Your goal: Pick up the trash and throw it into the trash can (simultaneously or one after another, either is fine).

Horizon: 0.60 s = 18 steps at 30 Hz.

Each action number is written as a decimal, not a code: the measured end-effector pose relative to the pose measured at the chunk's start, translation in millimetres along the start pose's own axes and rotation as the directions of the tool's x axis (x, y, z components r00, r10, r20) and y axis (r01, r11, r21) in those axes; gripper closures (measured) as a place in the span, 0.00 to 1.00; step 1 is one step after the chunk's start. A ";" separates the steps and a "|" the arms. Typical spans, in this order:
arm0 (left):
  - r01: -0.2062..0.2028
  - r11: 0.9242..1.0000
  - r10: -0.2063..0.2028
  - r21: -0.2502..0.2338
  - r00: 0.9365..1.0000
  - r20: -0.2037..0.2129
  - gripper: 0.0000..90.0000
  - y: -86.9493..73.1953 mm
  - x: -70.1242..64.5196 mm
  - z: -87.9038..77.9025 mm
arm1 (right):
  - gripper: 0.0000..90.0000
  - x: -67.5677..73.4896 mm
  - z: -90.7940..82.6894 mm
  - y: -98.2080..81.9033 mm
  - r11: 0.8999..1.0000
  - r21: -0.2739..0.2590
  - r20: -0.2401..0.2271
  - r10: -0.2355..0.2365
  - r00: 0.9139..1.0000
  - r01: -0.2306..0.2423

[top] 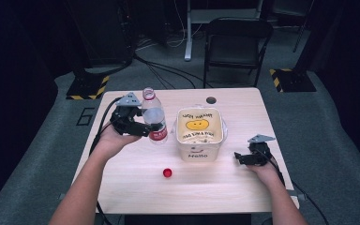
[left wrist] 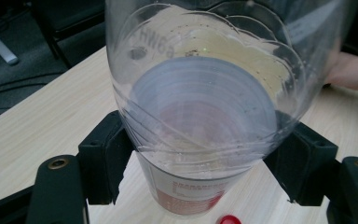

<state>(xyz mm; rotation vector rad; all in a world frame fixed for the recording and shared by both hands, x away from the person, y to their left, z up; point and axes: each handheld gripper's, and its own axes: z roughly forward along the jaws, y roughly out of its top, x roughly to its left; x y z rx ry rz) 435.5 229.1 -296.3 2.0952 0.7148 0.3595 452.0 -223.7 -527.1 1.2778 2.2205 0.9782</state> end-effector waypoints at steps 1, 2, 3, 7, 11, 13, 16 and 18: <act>0.000 1.000 0.000 -0.001 1.000 -0.004 0.30 2.4 0.8 -1.5 | 0.14 0.0 0.0 0.0 1.000 0.000 0.000 0.000 1.000 0.000; 0.001 1.000 -0.001 -0.008 1.000 -0.002 0.30 4.8 1.8 -2.4 | 0.14 0.0 0.0 0.0 1.000 0.000 0.000 0.000 1.000 0.000; 0.000 1.000 0.000 -0.009 1.000 -0.004 0.30 7.4 2.8 -3.5 | 0.14 0.0 0.0 0.0 1.000 0.000 0.000 0.000 1.000 0.000; 0.001 1.000 -0.001 -0.017 1.000 0.000 0.31 15.2 5.0 -5.2 | 0.14 0.0 0.1 0.1 1.000 0.000 -0.001 0.000 1.000 0.000; -0.013 1.000 0.013 -0.014 1.000 -0.006 0.31 25.4 5.1 -3.8 | 0.14 0.1 0.0 0.0 1.000 0.000 0.000 0.000 1.000 0.000; -0.028 1.000 0.027 -0.013 1.000 -0.012 0.31 33.1 3.2 -1.8 | 0.14 -0.1 -0.1 -0.1 1.000 -0.001 0.001 -0.003 1.000 0.003; -0.040 0.999 0.040 -0.018 0.999 -0.014 0.31 41.4 1.6 -0.8 | 0.14 -0.1 -0.1 0.0 1.000 -0.001 0.001 -0.003 1.000 0.003; -0.045 0.999 0.045 -0.025 0.999 -0.011 0.31 46.7 1.1 0.6 | 0.14 0.0 0.2 0.2 1.000 0.000 -0.002 0.000 1.000 0.000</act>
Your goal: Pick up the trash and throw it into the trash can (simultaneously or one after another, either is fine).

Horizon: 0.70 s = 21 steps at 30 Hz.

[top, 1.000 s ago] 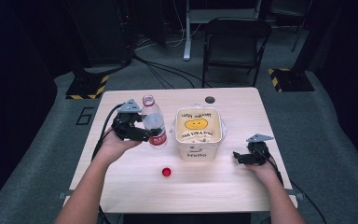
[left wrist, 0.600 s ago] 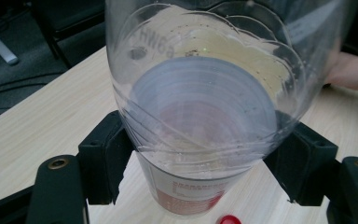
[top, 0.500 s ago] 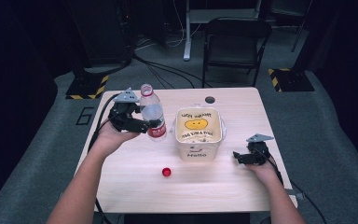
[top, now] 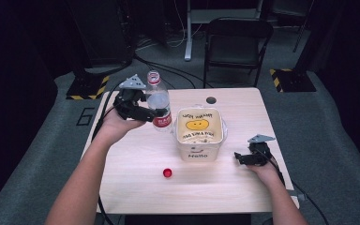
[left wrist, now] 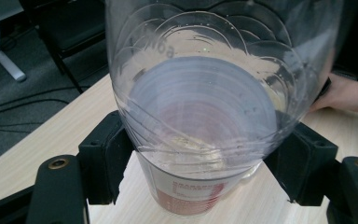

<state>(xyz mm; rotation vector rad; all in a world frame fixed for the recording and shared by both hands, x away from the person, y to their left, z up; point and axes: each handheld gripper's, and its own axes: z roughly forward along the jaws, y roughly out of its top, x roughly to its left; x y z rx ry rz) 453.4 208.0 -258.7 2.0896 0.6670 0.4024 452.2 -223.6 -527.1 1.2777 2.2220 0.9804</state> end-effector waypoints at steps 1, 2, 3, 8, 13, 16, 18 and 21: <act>-0.003 1.000 0.003 -0.001 1.000 0.001 0.31 2.6 -0.4 0.7 | 0.14 0.0 0.0 0.1 1.000 0.000 0.000 0.000 1.000 0.000; -0.007 1.000 0.007 -0.004 1.000 0.003 0.31 5.1 -0.4 1.7 | 0.14 -0.1 0.1 0.1 1.000 0.000 -0.001 -0.001 1.000 0.001; -0.007 1.000 0.008 -0.009 1.000 0.005 0.31 7.5 -0.8 3.3 | 0.14 -0.1 0.1 0.2 1.000 0.000 0.000 -0.001 1.000 0.001; -0.029 1.000 0.029 -0.008 1.000 0.010 0.31 19.8 -1.5 11.0 | 0.14 0.0 0.3 0.4 1.000 0.000 -0.001 0.000 1.000 0.000; -0.032 0.999 0.032 -0.027 0.999 0.014 0.31 29.4 -0.7 14.4 | 0.14 0.0 0.5 0.5 1.000 0.000 -0.001 -0.001 1.000 0.001; -0.033 0.999 0.033 -0.034 0.999 0.012 0.31 36.1 -1.8 19.8 | 0.14 -0.1 0.7 0.8 1.000 0.002 -0.002 -0.002 1.000 0.002; -0.031 0.998 0.032 -0.046 0.999 0.013 0.31 38.2 -2.4 23.4 | 0.14 -0.1 0.9 1.0 1.000 0.001 -0.002 -0.005 1.000 0.005; -0.026 0.998 0.027 -0.050 1.000 0.016 0.31 40.7 -2.7 31.8 | 0.14 0.3 1.2 1.3 1.000 0.002 -0.005 0.000 1.000 0.000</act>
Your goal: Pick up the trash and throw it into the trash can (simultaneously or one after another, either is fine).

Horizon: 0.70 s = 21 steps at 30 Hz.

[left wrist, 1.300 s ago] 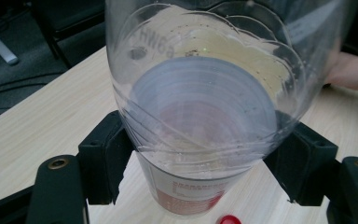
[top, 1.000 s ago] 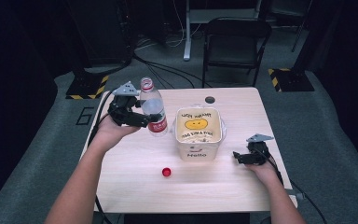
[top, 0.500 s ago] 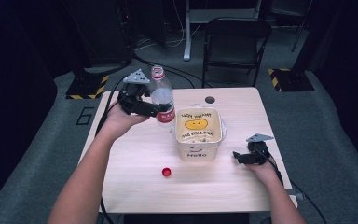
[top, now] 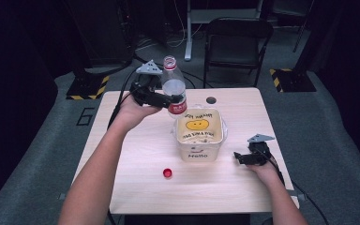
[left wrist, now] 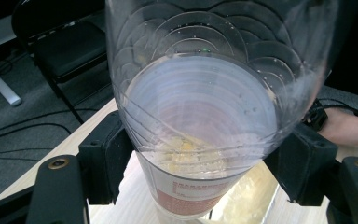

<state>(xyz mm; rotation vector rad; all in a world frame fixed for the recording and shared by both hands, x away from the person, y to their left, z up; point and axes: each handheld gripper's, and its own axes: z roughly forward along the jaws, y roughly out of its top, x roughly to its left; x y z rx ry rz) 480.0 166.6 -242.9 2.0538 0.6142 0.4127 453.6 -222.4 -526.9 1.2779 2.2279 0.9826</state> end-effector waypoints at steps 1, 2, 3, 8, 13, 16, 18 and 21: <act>0.000 1.000 0.000 0.002 1.000 0.000 0.31 0.6 -0.3 3.5 | 0.14 0.0 0.1 0.1 1.000 0.000 0.000 0.000 1.000 0.000; 0.000 1.000 0.000 0.005 1.000 0.000 0.31 1.2 -0.7 7.4 | 0.14 -0.1 0.3 0.2 1.000 -0.001 0.002 -0.002 1.000 0.002; 0.000 1.000 0.000 0.006 1.000 0.004 0.31 2.1 -1.3 11.2 | 0.14 -0.1 0.3 0.2 1.000 0.000 0.002 -0.001 1.000 0.001; -0.011 1.000 0.011 0.018 1.000 0.008 0.31 7.6 -4.7 29.6 | 0.14 0.2 0.5 0.4 1.000 -0.001 0.003 0.001 1.000 -0.001; -0.018 1.000 0.018 0.011 1.000 0.001 0.31 12.1 -8.3 44.0 | 0.14 0.1 0.6 0.4 1.000 -0.001 0.002 -0.002 1.000 0.002; -0.027 1.000 0.027 0.000 1.000 0.006 0.31 15.2 -13.2 50.9 | 0.14 -0.3 0.8 0.7 1.000 0.000 0.001 -0.007 1.000 0.007; -0.029 1.000 0.029 0.001 1.000 0.011 0.31 16.3 -17.2 57.4 | 0.14 -0.2 1.1 0.9 1.000 -0.001 -0.001 -0.006 1.000 0.006; -0.048 0.999 0.048 0.011 0.999 0.010 0.31 17.2 -22.0 66.2 | 0.14 -0.2 1.1 1.0 1.000 0.000 -0.001 -0.005 1.000 0.005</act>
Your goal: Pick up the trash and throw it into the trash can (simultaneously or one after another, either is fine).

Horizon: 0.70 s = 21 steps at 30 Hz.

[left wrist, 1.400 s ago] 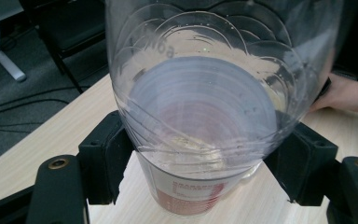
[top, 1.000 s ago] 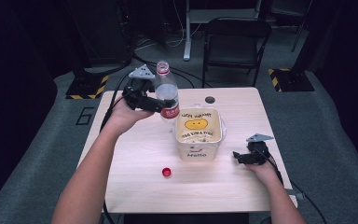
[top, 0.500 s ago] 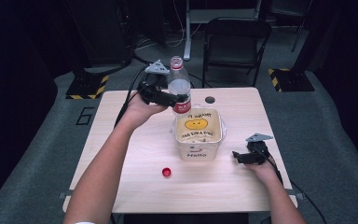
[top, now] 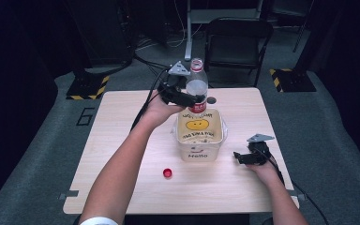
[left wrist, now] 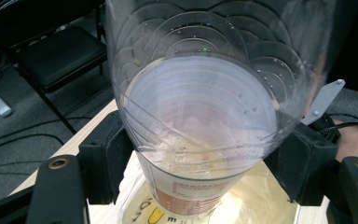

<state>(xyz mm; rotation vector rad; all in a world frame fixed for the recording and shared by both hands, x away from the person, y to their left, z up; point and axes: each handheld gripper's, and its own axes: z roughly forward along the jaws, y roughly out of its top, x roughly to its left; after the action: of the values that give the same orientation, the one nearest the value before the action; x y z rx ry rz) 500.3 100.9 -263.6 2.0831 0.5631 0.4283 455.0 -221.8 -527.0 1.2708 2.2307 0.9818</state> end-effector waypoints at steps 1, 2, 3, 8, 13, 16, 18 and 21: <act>-0.005 1.000 0.005 0.004 1.000 0.003 0.31 -0.2 -1.4 2.8 | 0.14 -0.1 0.0 0.0 1.000 0.000 -0.001 -0.001 1.000 0.001; -0.003 1.000 0.003 0.004 1.000 0.005 0.31 -0.6 -3.3 5.7 | 0.14 0.0 -0.1 0.0 1.000 0.001 -0.001 0.000 1.000 0.000; -0.008 1.000 0.008 0.007 1.000 0.003 0.31 -1.1 -4.9 8.0 | 0.14 0.0 -0.1 0.0 1.000 0.001 -0.001 0.001 1.000 -0.001; -0.009 1.000 0.009 0.011 1.000 0.024 0.31 -3.2 -10.2 18.2 | 0.14 0.2 -0.1 0.0 1.000 0.002 -0.002 0.002 1.000 -0.002; -0.022 0.999 0.021 0.032 0.999 0.030 0.31 -8.4 -14.0 27.3 | 0.14 -0.1 0.1 0.3 1.000 0.002 -0.003 -0.002 1.000 0.002; -0.012 0.999 0.011 0.039 0.999 0.036 0.31 -17.4 -16.6 37.1 | 0.14 -0.1 0.2 0.4 1.000 0.002 -0.005 -0.004 1.000 0.004; -0.006 0.999 0.005 0.044 0.999 0.039 0.31 -23.3 -18.0 42.6 | 0.14 -0.1 0.3 0.4 1.000 0.001 -0.005 -0.004 1.000 0.004; -0.009 0.999 0.008 0.051 0.999 0.034 0.31 -32.0 -20.7 50.3 | 0.14 -0.2 0.4 0.4 1.000 0.000 -0.005 -0.006 1.000 0.006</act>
<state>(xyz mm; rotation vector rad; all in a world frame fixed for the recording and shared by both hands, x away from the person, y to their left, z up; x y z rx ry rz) 500.8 70.6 -319.0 2.1383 0.5503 0.3861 455.5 -221.7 -526.9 1.2621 2.2367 0.9842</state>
